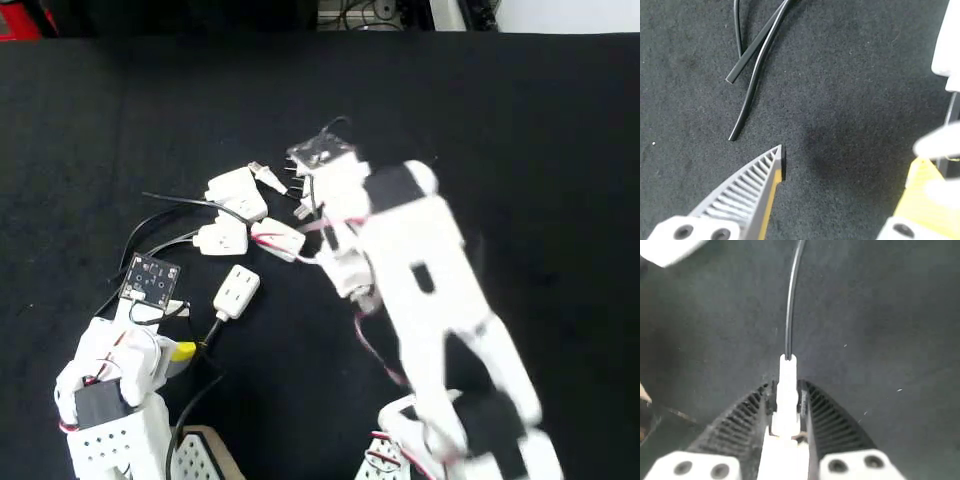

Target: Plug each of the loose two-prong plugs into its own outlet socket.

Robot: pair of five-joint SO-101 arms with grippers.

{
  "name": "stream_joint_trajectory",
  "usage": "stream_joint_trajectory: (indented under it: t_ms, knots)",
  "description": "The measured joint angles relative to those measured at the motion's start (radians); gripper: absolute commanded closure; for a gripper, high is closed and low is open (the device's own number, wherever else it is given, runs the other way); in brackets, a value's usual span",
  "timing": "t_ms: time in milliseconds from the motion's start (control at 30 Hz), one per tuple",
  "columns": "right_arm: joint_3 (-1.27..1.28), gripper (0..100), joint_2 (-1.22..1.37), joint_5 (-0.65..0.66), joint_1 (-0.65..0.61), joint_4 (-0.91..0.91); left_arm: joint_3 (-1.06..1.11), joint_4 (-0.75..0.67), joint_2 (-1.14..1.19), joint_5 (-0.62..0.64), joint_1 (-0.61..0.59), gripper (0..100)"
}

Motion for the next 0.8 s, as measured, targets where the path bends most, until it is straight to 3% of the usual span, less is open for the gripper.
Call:
stream_joint_trajectory:
  t_ms: [167, 333, 600, 800]
  knots:
    - [0.023, 98.6, -0.258, 0.0, 0.002, -0.041, 0.0, 0.0, 0.0, 0.0, 0.0, 62]
    - [0.164, 98.7, -0.333, -0.081, -0.029, -0.258, 0.0, -0.006, 0.0, 0.014, 0.0, 62]
    - [0.436, 98.7, -0.339, -0.147, -0.315, -0.618, -0.138, -0.252, 0.002, 0.405, 0.11, 62]
    - [0.549, 98.7, -0.384, -0.147, -0.428, -0.856, -0.15, -0.376, 0.0, 0.651, 0.175, 62]
